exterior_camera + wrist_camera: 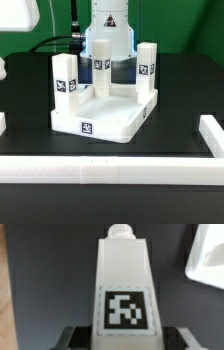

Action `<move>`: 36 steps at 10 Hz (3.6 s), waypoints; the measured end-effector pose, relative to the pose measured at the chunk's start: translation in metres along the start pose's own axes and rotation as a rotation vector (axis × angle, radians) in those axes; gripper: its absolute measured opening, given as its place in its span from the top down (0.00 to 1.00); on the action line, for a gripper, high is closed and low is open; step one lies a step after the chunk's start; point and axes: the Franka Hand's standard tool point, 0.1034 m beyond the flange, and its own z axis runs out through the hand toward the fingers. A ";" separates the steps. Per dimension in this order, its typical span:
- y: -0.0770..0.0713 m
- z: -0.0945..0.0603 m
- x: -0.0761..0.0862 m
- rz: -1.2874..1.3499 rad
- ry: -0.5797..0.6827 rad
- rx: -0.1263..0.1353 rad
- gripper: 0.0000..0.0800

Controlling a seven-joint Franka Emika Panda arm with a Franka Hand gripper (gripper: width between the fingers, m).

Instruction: Assemble desk

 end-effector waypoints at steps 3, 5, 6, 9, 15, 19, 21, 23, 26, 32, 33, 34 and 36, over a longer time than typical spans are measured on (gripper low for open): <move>-0.024 -0.013 0.031 -0.006 0.136 -0.031 0.64; -0.042 -0.012 0.050 -0.016 0.146 -0.037 0.64; -0.041 -0.011 0.050 -0.021 0.145 -0.038 0.64; -0.042 -0.010 0.049 -0.016 0.144 -0.038 0.64; -0.137 -0.024 0.060 0.069 0.182 -0.013 0.64; -0.133 -0.020 0.055 0.101 0.252 0.000 0.64; -0.159 -0.018 0.038 0.104 0.477 -0.021 0.64; -0.182 -0.020 0.037 0.081 0.579 -0.032 0.64; -0.180 -0.018 0.036 0.079 0.570 -0.034 0.64; -0.210 -0.010 0.023 0.067 0.593 -0.023 0.64; -0.209 -0.011 0.023 0.068 0.614 -0.027 0.64; -0.210 -0.012 0.017 0.070 0.626 -0.023 0.64; -0.215 -0.015 0.002 0.048 0.763 -0.046 0.64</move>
Offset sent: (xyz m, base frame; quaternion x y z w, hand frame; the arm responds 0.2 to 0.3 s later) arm 0.0503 0.0337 0.0024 -0.0010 0.0267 0.0048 0.9996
